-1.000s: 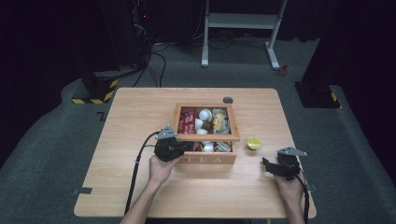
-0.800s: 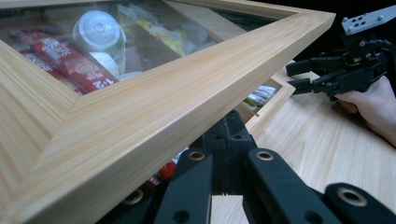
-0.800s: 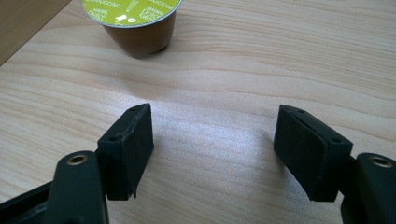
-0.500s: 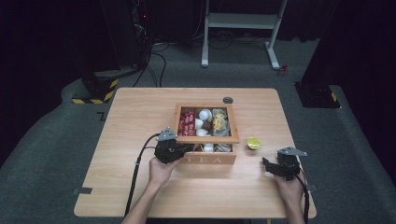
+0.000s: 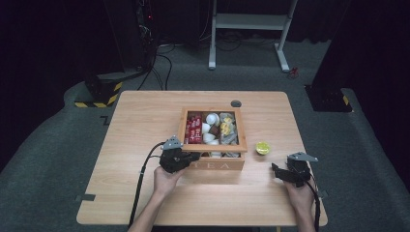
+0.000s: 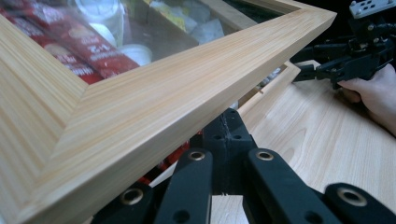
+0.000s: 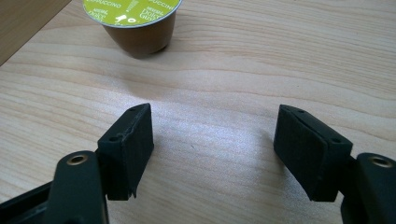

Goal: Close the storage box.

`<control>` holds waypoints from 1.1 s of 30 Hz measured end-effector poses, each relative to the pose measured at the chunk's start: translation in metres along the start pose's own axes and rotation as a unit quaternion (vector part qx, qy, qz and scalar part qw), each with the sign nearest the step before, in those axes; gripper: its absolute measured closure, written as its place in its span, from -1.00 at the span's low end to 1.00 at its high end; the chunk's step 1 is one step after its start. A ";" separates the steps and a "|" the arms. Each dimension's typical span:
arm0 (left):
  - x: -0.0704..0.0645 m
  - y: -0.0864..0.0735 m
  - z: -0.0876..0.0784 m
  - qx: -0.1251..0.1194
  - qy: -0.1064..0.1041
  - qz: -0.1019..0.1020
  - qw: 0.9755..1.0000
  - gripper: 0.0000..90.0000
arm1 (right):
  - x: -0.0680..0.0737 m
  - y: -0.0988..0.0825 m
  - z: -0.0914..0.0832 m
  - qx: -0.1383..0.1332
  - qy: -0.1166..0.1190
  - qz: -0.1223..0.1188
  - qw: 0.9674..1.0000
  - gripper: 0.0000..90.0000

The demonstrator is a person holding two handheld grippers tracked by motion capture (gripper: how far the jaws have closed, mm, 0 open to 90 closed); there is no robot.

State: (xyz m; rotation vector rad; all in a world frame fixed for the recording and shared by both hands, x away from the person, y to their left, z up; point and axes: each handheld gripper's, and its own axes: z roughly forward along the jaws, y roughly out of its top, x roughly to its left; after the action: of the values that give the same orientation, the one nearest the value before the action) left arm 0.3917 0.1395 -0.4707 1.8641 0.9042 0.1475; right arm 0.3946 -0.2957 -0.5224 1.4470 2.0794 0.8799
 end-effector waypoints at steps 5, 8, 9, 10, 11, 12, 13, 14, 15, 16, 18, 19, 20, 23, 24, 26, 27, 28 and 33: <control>0.000 -0.003 0.001 -0.001 -0.001 -0.004 1.000 1.00 | 0.000 0.000 0.000 0.000 0.000 0.000 1.000 -0.37; 0.000 -0.004 0.000 -0.002 0.001 -0.001 1.000 1.00 | 0.000 0.000 0.000 0.000 0.000 0.000 1.000 -0.37; 0.000 -0.004 -0.001 -0.002 0.000 -0.001 1.000 1.00 | 0.000 0.000 0.000 0.000 0.000 0.000 1.000 -0.37; 0.000 -0.005 -0.002 -0.003 -0.001 -0.003 1.000 1.00 | 0.000 0.000 0.000 0.000 0.000 0.000 1.000 -0.37; 0.000 -0.006 -0.002 -0.003 -0.003 -0.003 1.000 1.00 | 0.000 0.000 0.000 0.000 0.000 0.000 1.000 -0.37; 0.000 -0.006 -0.003 -0.004 -0.004 -0.007 1.000 1.00 | 0.000 0.000 0.000 0.000 0.000 0.000 1.000 -0.37; 0.000 -0.006 -0.003 -0.005 0.000 -0.001 1.000 1.00 | 0.000 0.000 0.000 0.000 0.000 0.000 1.000 -0.37; 0.000 -0.006 -0.003 0.003 -0.001 0.003 1.000 1.00 | 0.000 0.000 0.000 0.000 0.000 0.000 1.000 -0.37; -0.002 -0.007 -0.002 0.006 0.003 0.009 1.000 1.00 | 0.000 0.000 0.000 0.001 0.000 0.000 1.000 -0.37; -0.004 -0.008 -0.002 0.010 0.006 0.013 1.000 1.00 | 0.000 0.000 0.000 0.000 0.000 -0.001 1.000 -0.37; -0.006 -0.010 0.000 0.017 0.010 0.022 1.000 1.00 | 0.000 0.000 0.000 0.000 0.000 -0.001 1.000 -0.37; -0.007 -0.010 0.001 0.018 0.009 0.020 1.000 1.00 | 0.000 0.000 0.000 0.000 0.000 -0.001 1.000 -0.36; -0.007 -0.010 0.001 0.017 0.008 0.020 1.000 1.00 | 0.000 0.000 0.000 0.000 0.000 -0.001 1.000 -0.37; -0.007 -0.011 0.001 0.016 0.009 0.020 1.000 1.00 | 0.000 0.000 0.000 0.000 0.000 -0.001 1.000 -0.37; -0.007 -0.011 0.002 0.017 0.009 0.019 1.000 1.00 | 0.000 0.000 0.000 -0.001 0.000 -0.002 1.000 -0.37; -0.007 -0.012 0.002 0.018 0.009 0.020 1.000 1.00 | 0.000 0.000 0.000 0.000 0.000 -0.001 1.000 -0.36; -0.007 -0.012 0.002 0.019 0.008 0.020 1.000 1.00 | 0.000 0.000 0.000 0.000 0.000 -0.001 1.000 -0.37; -0.007 -0.013 0.002 0.019 0.007 0.019 1.000 1.00 | 0.000 0.000 0.000 0.000 0.000 -0.001 1.000 -0.37; -0.006 -0.017 0.002 0.023 0.004 0.017 1.000 1.00 | 0.000 0.000 0.000 0.000 0.000 -0.001 1.000 -0.37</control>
State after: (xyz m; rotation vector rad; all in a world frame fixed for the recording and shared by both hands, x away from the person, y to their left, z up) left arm 0.3793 0.1374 -0.4842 1.9227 0.8881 0.1561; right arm 0.3946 -0.2957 -0.5224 1.4446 2.0795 0.8794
